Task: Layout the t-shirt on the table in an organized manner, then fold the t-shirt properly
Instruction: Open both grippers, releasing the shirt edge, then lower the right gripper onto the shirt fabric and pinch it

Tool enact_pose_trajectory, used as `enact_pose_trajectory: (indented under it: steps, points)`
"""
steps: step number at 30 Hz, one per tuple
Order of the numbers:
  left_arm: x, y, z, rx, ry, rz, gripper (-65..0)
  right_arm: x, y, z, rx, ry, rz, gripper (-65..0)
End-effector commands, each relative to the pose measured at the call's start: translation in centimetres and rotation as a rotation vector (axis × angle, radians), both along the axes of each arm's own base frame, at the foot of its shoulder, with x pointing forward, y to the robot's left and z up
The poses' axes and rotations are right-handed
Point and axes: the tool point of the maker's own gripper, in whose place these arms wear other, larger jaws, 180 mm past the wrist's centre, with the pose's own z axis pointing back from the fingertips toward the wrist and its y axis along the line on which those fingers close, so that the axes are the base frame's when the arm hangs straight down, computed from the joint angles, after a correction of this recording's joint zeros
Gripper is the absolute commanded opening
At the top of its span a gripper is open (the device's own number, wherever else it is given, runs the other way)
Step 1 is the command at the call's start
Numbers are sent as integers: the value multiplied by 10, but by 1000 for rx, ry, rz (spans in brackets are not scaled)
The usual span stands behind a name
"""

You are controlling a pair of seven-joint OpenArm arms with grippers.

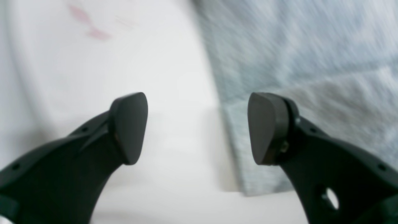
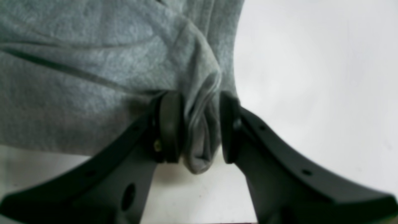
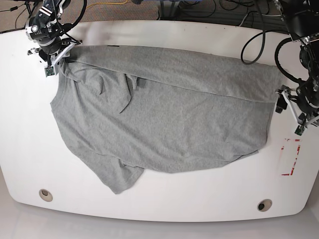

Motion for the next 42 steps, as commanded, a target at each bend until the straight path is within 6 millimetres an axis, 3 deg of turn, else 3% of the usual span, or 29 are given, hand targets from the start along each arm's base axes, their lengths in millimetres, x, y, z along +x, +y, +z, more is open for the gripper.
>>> enact_pose_trajectory:
  steps: [1,4,9,15,18,25,27,31,42]
  points:
    - [8,7,31,39,-85,-6,-174,6,-5,11,-22,-35,2,-449]
    - [7,9,37,49,-102,-3,-174,10,-6,18,-35,-55,8,-445]
    - [-9,7,18,41,-50,-2,-174,19,-3,39,-73,-107,26,-442]
    - [-17,-16,-5,-34,-23,3,-174,25,1,51,-88,-146,33,-434]
    - [-21,-26,-18,-75,-3,9,-174,26,1,51,-87,-146,36,-361]
    - [-19,-35,-33,-150,-23,10,-174,40,6,57,-68,-186,39,-113]
    - [-21,-40,-41,-174,-17,1,-174,47,14,57,-54,-198,57,-78]
    - [-22,-46,-50,-191,-3,-18,-174,63,36,53,-16,-209,116,-75]
    - [-22,-46,-51,-191,0,-19,-174,108,89,46,76,-237,246,-75]
